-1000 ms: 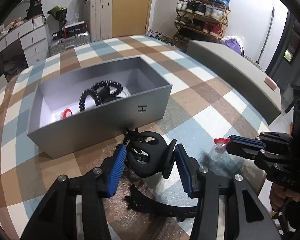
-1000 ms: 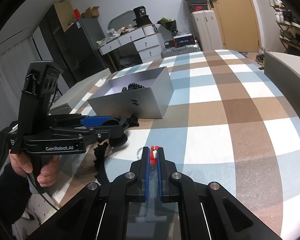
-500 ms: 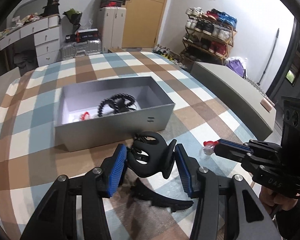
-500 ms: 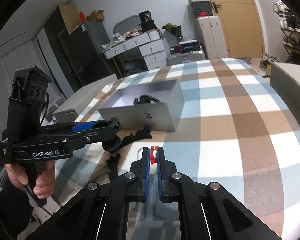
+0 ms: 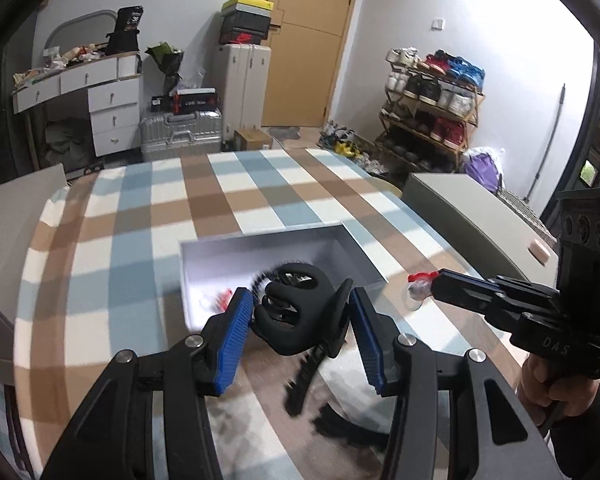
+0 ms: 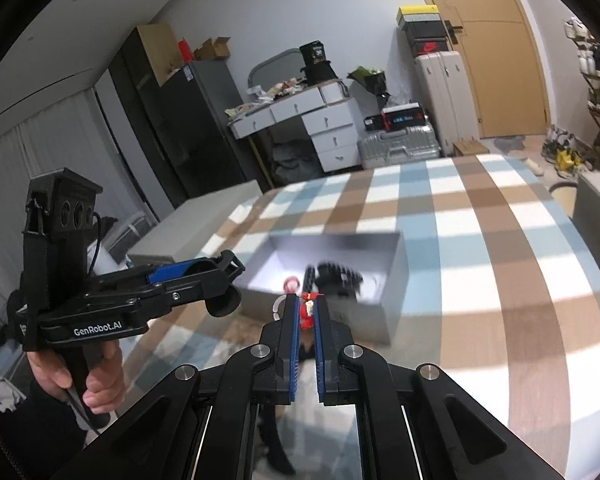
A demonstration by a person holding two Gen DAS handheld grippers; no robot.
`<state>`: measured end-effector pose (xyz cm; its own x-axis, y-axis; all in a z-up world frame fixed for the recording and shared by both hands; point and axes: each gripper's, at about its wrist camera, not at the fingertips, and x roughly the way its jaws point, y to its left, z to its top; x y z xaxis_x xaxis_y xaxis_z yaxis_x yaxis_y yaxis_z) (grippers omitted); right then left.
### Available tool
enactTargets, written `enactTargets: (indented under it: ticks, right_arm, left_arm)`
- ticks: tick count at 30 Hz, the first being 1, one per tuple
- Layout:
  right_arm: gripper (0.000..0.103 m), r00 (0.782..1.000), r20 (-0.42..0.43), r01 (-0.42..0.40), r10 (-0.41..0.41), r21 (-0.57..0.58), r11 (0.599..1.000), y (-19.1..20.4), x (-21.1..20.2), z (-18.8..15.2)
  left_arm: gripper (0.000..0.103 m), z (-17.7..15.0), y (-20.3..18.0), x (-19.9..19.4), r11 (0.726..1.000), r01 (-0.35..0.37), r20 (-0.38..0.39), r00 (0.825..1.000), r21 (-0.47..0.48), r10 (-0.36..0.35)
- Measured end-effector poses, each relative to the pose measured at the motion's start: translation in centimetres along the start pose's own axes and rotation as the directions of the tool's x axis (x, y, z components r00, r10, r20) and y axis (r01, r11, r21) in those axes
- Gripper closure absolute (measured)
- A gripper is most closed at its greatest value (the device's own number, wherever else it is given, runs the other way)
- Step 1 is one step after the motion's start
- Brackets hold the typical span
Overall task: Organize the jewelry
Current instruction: 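Carry the clip and ring piece over the grey box with both tools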
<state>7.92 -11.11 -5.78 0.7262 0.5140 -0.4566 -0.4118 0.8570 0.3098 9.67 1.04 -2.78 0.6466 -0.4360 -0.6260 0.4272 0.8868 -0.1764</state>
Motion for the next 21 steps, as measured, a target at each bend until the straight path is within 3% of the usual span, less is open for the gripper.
enactTargets:
  ticks: [11, 21]
  right_arm:
    - [0.097, 1.0, -0.014, 0.003, -0.004, -0.056, 0.998, 0.0, 3.7, 4.0]
    - [0.097, 0.997, -0.078, 0.016, -0.019, -0.043, 0.999, -1.4, 8.2, 4.0]
  left_arm:
    - [0.059, 1.2, 2.6, 2.4, 0.997, -0.025, -0.003, 1.0, -0.07, 0.025]
    - [0.059, 1.0, 3.7, 4.5, 0.995, -0.01, -0.05, 0.999, -0.102, 0.005]
